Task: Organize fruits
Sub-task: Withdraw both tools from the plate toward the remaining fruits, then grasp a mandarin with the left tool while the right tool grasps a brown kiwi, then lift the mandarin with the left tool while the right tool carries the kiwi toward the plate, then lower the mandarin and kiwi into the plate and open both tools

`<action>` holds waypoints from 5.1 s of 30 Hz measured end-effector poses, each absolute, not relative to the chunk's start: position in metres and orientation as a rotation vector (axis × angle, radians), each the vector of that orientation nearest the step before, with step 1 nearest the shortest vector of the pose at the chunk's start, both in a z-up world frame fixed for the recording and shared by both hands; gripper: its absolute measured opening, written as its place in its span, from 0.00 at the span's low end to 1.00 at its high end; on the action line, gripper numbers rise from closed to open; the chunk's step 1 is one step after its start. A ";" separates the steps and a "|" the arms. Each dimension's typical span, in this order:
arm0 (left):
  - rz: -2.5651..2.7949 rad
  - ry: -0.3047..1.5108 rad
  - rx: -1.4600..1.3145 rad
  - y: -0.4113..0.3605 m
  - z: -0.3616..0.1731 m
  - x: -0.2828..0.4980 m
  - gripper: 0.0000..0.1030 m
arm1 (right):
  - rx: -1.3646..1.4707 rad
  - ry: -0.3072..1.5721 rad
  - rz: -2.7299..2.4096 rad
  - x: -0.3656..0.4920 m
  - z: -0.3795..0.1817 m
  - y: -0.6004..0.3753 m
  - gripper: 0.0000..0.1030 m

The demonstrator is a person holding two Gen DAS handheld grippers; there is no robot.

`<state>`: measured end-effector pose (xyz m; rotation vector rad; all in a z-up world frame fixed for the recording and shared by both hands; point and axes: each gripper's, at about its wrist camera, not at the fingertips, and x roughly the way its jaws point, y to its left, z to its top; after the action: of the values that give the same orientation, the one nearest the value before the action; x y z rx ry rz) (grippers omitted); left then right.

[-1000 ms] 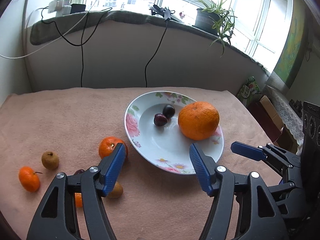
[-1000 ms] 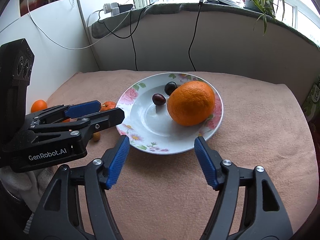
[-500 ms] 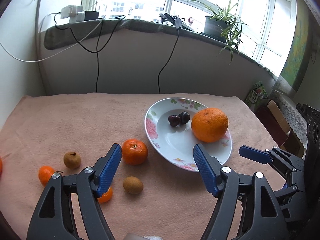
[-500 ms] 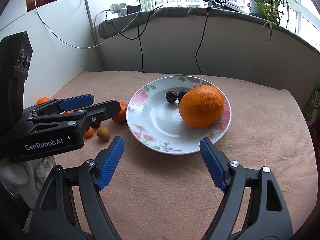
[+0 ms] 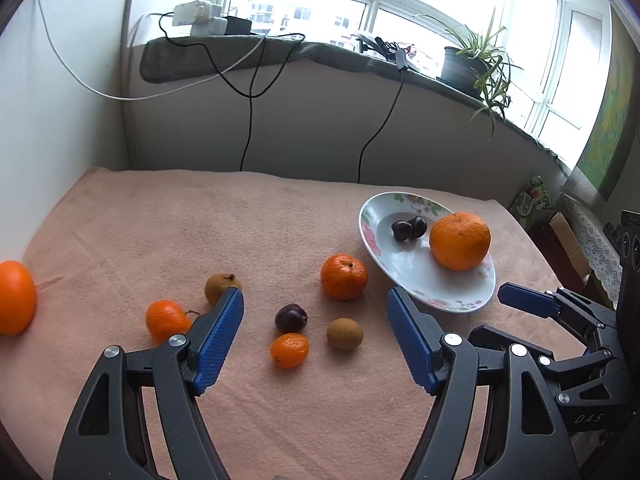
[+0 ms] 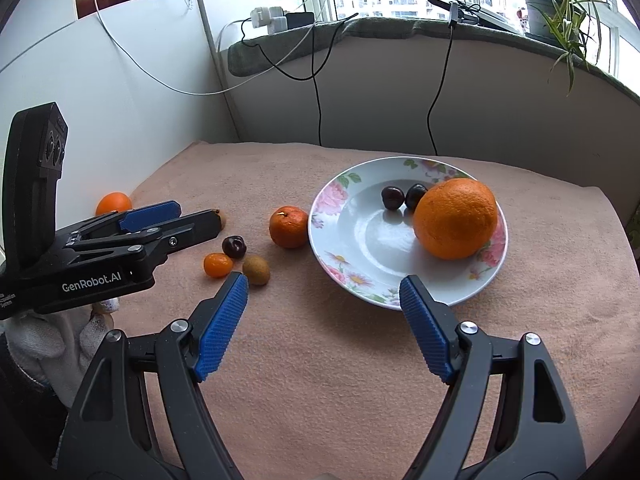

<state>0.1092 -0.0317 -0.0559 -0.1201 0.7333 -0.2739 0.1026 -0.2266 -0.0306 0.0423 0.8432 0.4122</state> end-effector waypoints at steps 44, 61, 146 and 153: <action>-0.184 0.848 -0.265 0.065 -0.106 0.125 0.48 | 0.049 1.013 0.507 0.148 -0.087 -0.153 0.42; -0.194 0.867 -0.266 0.057 -0.111 0.137 0.34 | 0.050 1.027 0.518 0.153 -0.090 -0.153 0.26; -0.468 0.801 -0.076 -0.123 -0.064 0.145 0.34 | 0.152 0.886 0.322 0.129 -0.053 -0.294 0.26; -0.472 0.809 -0.069 -0.125 -0.066 0.147 0.34 | 0.139 0.893 0.321 0.131 -0.055 -0.293 0.26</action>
<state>0.1472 -0.1253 -0.0657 -0.0693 0.8087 -0.4718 0.1308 -0.2927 -0.0553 0.1394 0.8931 0.3212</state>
